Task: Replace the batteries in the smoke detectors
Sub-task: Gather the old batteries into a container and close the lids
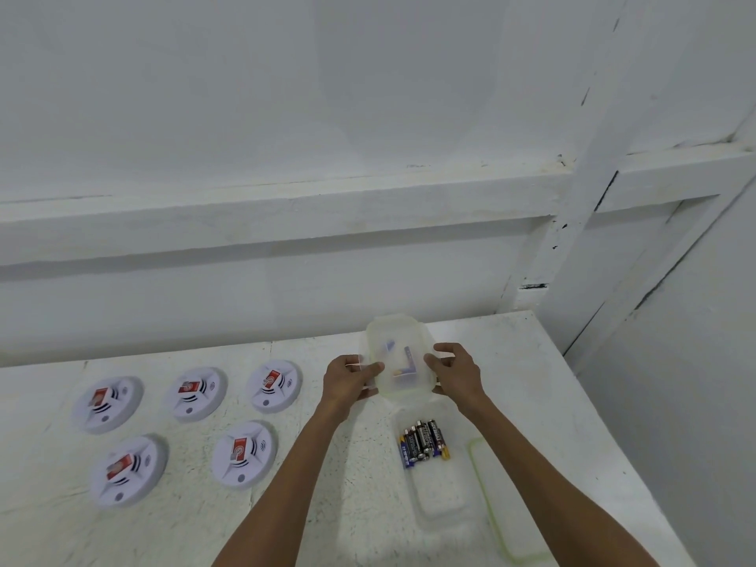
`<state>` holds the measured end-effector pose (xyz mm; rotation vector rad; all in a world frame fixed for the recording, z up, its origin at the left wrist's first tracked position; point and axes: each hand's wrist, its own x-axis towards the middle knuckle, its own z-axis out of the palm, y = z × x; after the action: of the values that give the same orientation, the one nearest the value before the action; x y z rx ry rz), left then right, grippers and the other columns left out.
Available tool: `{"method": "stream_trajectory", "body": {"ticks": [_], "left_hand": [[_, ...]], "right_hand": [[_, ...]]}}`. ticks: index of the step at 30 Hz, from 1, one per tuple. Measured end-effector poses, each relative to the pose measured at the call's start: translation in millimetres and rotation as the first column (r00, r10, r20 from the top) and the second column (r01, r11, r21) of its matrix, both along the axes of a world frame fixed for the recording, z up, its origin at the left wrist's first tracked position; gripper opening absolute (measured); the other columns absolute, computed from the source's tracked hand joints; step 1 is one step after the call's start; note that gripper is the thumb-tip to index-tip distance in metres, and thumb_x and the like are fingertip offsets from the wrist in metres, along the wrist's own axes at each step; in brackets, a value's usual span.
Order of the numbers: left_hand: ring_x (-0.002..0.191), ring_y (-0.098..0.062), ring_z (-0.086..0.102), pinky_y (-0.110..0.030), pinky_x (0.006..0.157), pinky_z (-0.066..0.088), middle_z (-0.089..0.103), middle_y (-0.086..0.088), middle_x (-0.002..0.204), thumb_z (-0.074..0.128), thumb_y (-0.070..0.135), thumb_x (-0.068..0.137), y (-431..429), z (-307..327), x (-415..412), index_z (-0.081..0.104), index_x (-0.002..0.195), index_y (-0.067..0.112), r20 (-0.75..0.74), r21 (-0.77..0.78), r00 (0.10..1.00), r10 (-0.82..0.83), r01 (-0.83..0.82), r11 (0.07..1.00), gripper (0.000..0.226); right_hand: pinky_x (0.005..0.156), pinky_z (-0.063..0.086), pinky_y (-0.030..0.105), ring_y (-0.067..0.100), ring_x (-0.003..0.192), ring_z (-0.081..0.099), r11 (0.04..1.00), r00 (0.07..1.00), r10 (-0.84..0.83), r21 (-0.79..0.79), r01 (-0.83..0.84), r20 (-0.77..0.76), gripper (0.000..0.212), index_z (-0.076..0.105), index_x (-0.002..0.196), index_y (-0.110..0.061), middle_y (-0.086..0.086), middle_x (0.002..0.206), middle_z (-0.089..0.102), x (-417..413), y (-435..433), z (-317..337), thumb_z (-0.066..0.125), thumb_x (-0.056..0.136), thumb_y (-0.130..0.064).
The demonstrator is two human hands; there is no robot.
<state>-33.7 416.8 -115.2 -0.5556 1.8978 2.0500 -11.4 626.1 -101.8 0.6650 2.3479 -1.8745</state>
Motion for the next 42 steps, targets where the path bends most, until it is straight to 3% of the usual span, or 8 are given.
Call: {"method": "stream_trajectory", "body": {"ticks": [8,14,23,27,30,33,38,42], "left_hand": [[0.094,-0.030,0.071,-0.037,0.070,0.063,0.068,-0.019,0.111,0.085,0.012,0.081,2.9,-2.4,-0.5,0.055,0.124,0.007,-0.010,0.035,1.000,0.005,-0.004,0.999,0.052],[0.091,-0.029,0.071,-0.036,0.069,0.063,0.070,-0.018,0.102,0.086,0.014,0.081,8.6,-2.9,-1.4,0.058,0.128,0.013,-0.085,-0.044,0.995,0.050,-0.053,0.998,0.054],[0.088,-0.028,0.074,-0.030,0.062,0.060,0.074,-0.017,0.102,0.082,0.009,0.084,6.3,-0.2,-6.2,0.064,0.129,0.008,-0.022,0.046,1.000,-0.020,0.021,0.999,0.049],[0.086,-0.026,0.074,-0.032,0.065,0.061,0.074,-0.016,0.102,0.081,0.010,0.085,7.6,-4.0,-5.0,0.066,0.124,0.012,-0.018,0.052,1.000,-0.023,0.024,0.998,0.043],[0.094,-0.026,0.069,-0.039,0.080,0.059,0.073,-0.013,0.106,0.081,0.016,0.086,8.4,-9.3,-8.5,0.067,0.126,0.013,-0.044,-0.071,0.998,-0.044,0.040,0.997,0.043],[0.101,-0.031,0.070,-0.041,0.092,0.059,0.074,-0.015,0.111,0.077,0.004,0.087,9.5,-7.5,-15.8,0.068,0.126,0.001,-0.022,-0.024,0.999,-0.039,0.038,0.999,0.040],[0.098,-0.029,0.073,-0.038,0.088,0.061,0.075,-0.015,0.108,0.082,0.001,0.081,7.0,-3.5,-24.0,0.072,0.114,-0.001,0.049,-0.044,0.998,-0.031,0.033,0.998,0.035],[0.089,-0.025,0.072,-0.028,0.072,0.062,0.074,-0.016,0.108,0.078,0.000,0.084,8.4,-4.3,-25.6,0.071,0.117,-0.002,0.037,-0.030,0.998,-0.049,0.050,0.998,0.033]], "right_hand": [[0.063,0.062,0.032,0.024,0.092,0.068,0.999,1.000,0.003,0.033,-0.004,0.005,0.038,0.055,0.125,-0.017,0.010,0.104,0.066,-3.3,2.7,-5.8,0.069,0.092,-0.029],[0.095,0.053,0.042,0.021,0.106,0.065,0.949,0.995,0.095,0.304,-0.083,-0.023,0.050,0.064,0.123,-0.010,0.003,0.116,0.067,-10.1,-5.1,-12.2,0.070,0.088,-0.045],[0.089,0.058,0.047,0.027,0.102,0.067,0.995,0.996,-0.033,-0.088,0.040,0.082,0.030,0.071,0.115,-0.007,0.009,0.111,0.071,-23.1,0.2,-13.9,0.073,0.088,-0.021],[0.089,0.059,0.044,0.026,0.103,0.066,0.998,0.996,-0.019,-0.054,0.024,0.082,0.032,0.070,0.118,-0.008,0.007,0.112,0.070,-23.9,3.0,-14.0,0.072,0.090,-0.023],[0.090,0.058,0.045,0.023,0.101,0.066,1.000,0.999,-0.006,-0.013,0.007,0.053,0.033,0.069,0.119,-0.014,0.005,0.109,0.071,-20.2,1.2,-14.0,0.072,0.089,-0.028],[0.086,0.058,0.042,0.020,0.091,0.067,0.992,0.999,0.026,0.121,-0.023,-0.023,0.032,0.063,0.120,-0.028,0.000,0.094,0.072,-19.2,-0.2,-7.6,0.071,0.089,-0.031],[0.082,0.059,0.042,0.018,0.085,0.068,0.957,0.989,0.144,0.256,-0.134,-0.023,0.041,0.064,0.129,-0.024,-0.004,0.087,0.072,-21.4,2.7,1.2,0.070,0.089,-0.028],[0.071,0.057,0.027,0.015,0.093,0.067,0.861,0.891,0.451,0.242,-0.448,0.043,0.066,0.049,0.139,-0.037,-0.003,0.109,0.068,-22.9,18.6,9.5,0.078,0.080,-0.039]]}}
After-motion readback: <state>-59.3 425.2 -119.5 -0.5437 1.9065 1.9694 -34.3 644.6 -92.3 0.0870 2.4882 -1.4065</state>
